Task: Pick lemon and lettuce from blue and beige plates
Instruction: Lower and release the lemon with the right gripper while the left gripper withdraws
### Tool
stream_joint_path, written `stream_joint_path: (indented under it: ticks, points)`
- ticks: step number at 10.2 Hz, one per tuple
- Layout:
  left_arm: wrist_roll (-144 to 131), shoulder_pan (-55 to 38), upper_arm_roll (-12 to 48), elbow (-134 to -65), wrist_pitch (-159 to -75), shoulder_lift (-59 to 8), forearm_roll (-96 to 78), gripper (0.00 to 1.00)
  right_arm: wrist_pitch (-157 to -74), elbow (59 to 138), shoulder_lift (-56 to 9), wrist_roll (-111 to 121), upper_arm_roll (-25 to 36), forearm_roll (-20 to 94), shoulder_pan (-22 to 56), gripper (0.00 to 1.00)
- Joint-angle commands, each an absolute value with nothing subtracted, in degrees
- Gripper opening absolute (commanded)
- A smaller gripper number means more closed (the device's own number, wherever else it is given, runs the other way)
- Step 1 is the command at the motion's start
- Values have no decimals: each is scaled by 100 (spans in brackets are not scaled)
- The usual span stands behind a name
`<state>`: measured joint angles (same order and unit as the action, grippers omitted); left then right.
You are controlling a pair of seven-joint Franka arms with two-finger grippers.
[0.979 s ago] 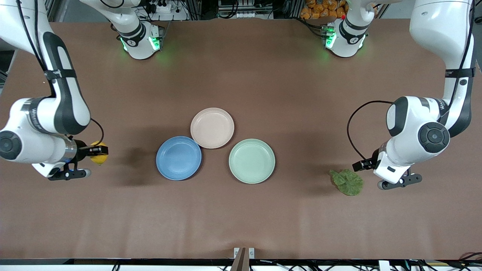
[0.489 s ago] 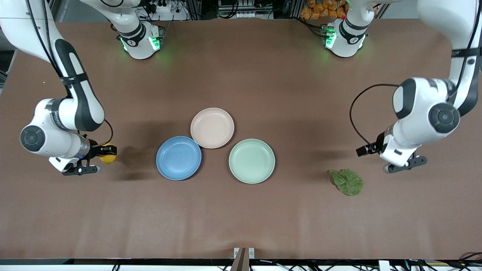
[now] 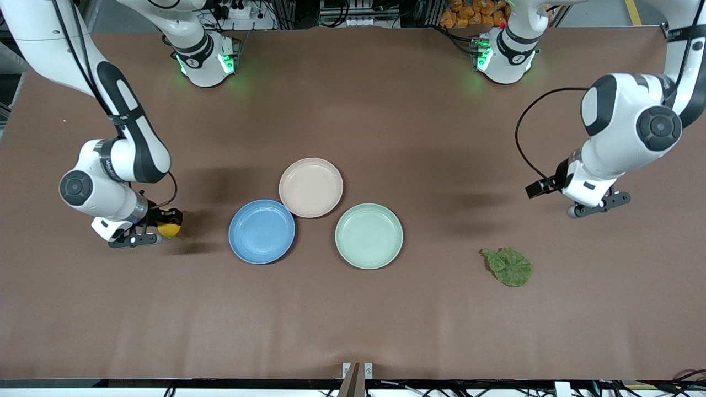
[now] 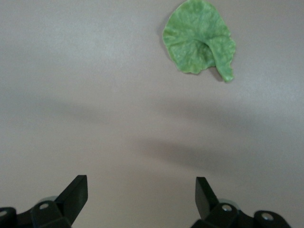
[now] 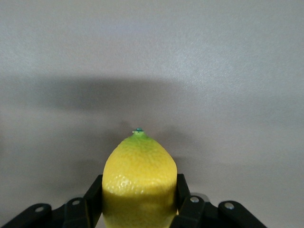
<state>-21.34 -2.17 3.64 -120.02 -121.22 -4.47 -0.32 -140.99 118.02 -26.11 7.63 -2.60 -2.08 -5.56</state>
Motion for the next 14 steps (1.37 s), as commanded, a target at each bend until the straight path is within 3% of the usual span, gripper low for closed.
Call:
stream_joint_path:
  ticks: [1,7,8,9,11,14]
  points:
    - [-1995,-158,465,-12340,-12147,96,-272,100,-14290,11962,-2540,852,-343,-290,-712,0]
    - [-1951,-211,816,-11076,-11867,-70,-141,100,-14379,11945,-2672,844,-343,-290,-738,3]
    - [-1899,-211,870,-10752,-11474,-70,138,100,-14353,11927,-2681,844,-343,-290,-747,43]
    - [-1864,-211,879,-10384,-11000,-88,228,100,-14335,11909,-2681,844,-343,-290,-808,99]
    - [-1610,-176,870,-10003,-10549,-53,220,100,-14187,11778,-2681,826,-352,-290,-826,100]
    - [-1362,-141,809,-9178,-9565,18,141,100,-12890,11033,-2681,800,-352,-255,-835,100]
